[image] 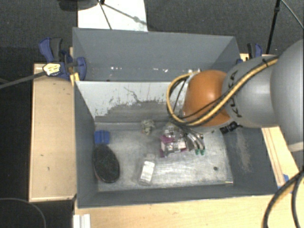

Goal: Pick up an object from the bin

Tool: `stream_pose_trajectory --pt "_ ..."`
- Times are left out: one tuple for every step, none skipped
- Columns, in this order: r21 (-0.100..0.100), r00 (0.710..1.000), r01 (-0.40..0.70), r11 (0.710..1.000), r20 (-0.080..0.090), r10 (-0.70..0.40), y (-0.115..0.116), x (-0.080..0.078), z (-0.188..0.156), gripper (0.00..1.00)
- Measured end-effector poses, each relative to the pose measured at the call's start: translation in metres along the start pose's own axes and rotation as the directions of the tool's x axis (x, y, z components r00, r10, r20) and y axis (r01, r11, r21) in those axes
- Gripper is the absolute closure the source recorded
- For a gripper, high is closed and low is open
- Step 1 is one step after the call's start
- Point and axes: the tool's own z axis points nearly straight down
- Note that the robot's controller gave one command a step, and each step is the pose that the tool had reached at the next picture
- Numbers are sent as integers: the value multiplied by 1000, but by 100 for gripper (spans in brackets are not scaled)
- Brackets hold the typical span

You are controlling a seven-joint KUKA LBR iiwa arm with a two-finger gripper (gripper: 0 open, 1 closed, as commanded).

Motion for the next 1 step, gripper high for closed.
stream_pose_trajectory --pt "3 992 127 992 4 -127 12 -5 -159 100"
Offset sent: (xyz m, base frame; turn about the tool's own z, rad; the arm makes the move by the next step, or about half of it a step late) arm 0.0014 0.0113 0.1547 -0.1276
